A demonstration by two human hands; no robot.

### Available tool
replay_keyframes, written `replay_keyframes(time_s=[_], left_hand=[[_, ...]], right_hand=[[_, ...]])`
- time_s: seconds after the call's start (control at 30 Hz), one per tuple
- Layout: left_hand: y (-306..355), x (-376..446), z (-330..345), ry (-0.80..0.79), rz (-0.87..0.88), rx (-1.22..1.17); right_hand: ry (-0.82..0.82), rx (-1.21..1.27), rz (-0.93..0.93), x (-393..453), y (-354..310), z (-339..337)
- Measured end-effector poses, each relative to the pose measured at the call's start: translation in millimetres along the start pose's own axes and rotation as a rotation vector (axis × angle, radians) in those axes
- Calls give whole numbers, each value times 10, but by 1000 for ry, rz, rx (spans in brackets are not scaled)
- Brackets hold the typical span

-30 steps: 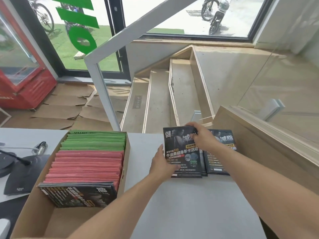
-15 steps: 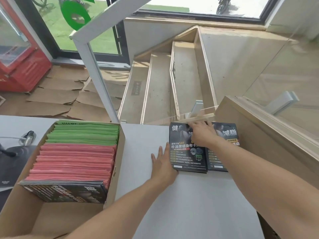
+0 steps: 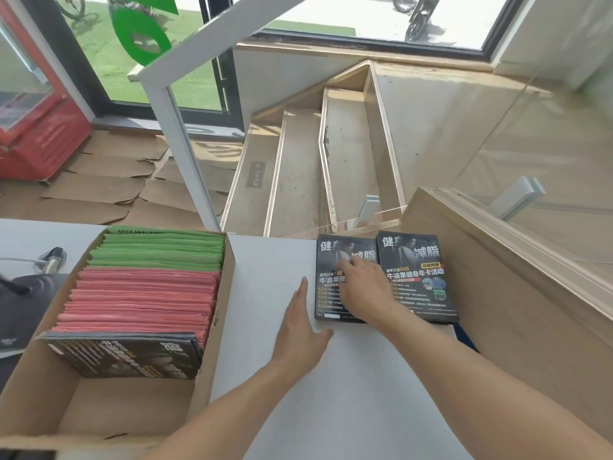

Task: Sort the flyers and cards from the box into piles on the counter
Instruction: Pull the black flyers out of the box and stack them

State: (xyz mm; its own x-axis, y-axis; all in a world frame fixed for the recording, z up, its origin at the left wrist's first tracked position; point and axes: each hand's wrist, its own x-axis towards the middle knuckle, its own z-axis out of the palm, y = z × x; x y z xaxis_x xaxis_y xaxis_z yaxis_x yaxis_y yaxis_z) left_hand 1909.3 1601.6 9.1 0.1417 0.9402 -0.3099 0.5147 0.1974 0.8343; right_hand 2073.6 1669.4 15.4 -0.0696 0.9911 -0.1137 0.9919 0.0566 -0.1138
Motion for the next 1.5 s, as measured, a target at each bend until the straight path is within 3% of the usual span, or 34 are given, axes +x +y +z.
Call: replay_keyframes(time_s=[0.3,0.4,0.57,0.83,1.0,1.07,1.2,1.3,1.5], left_hand=[[153,-962,-647,352,368,-154],[63,-1197,-975,520,489,-100],[-280,-1327,-1457,686,440,-6],[-866,-1251,-2090,631,278,257],[-1101,-1148,-2335,509,241,501],[-1148,-1128,-2317,476,235,569],[-1142,-1125,-2269,524,237,522],[-1158,-1145,-2258,547,252,514],[-1176,-1180,-2255,569,275,436]], right_hand=[[70,244,-123,-665,-619,11],[8,55,-237,-721,-762,80],[-116,-279,-251,-585,-668,79],[-117,-342,-250,-487,-767,33],[395,221,-250,-532,-1458,-210],[489,375,-322,-623,-1806,-318],[419,203,-491,-875,-2330,-258],[413,75,-459,-999,-2465,-77],[572,37,-485,-1155,-2463,63]])
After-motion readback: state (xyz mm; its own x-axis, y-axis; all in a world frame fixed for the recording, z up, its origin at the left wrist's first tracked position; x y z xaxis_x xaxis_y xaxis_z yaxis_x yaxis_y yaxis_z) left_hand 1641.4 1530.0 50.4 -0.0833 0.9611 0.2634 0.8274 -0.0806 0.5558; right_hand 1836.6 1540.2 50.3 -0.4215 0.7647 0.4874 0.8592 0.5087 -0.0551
